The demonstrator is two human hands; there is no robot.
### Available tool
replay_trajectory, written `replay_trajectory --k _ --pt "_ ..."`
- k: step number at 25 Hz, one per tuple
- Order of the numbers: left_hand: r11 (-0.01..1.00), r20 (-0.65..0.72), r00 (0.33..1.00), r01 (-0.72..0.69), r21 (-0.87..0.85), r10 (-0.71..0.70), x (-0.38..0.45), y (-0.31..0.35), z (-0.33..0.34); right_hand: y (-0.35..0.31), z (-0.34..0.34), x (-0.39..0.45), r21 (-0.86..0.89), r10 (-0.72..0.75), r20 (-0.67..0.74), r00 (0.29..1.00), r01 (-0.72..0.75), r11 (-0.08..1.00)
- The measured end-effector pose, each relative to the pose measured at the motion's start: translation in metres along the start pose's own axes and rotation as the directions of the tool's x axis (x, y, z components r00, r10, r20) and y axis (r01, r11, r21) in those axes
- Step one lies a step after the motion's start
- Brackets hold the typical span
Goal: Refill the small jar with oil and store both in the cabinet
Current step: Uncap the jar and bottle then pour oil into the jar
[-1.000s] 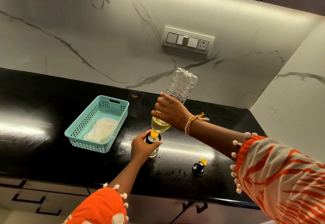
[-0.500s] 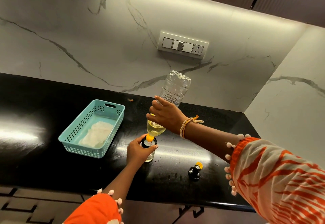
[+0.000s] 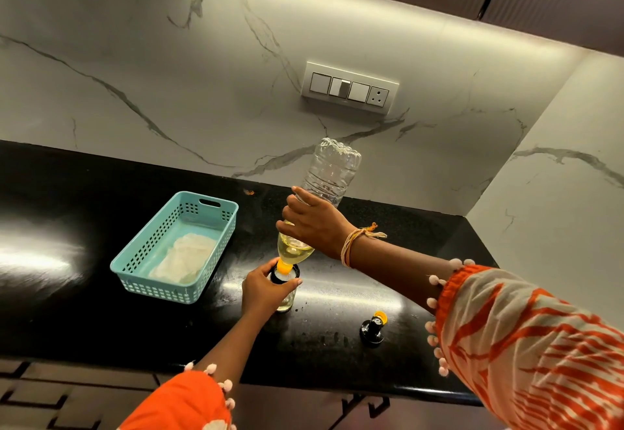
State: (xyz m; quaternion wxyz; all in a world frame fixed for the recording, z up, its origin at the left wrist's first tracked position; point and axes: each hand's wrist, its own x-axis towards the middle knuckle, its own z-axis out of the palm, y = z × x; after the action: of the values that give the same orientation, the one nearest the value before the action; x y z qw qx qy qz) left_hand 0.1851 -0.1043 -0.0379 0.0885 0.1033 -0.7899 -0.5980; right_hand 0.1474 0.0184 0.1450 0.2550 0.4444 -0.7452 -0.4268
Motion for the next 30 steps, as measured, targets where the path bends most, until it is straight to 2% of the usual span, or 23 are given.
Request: replay_trajectory --k 21,26,30 --pt "1.0 0.012 1.0 -0.001 -0.024 0.001 0.0 -0.001 0.0 0.003 0.005 -0.008 0.038 0.052 0.012 0.999 -0.052 0.998" --pt "0.999 0.029 0.999 -0.028 -0.028 0.028 -0.001 0.001 -0.002 -0.004 0.016 -0.018 0.116 0.162 0.038 0.986 -0.165 0.979" --pt "0.999 0.036 0.999 -0.029 -0.015 0.029 -0.001 0.002 -0.003 -0.014 0.027 -0.032 0.25 0.284 0.141 0.949 -0.311 0.917"
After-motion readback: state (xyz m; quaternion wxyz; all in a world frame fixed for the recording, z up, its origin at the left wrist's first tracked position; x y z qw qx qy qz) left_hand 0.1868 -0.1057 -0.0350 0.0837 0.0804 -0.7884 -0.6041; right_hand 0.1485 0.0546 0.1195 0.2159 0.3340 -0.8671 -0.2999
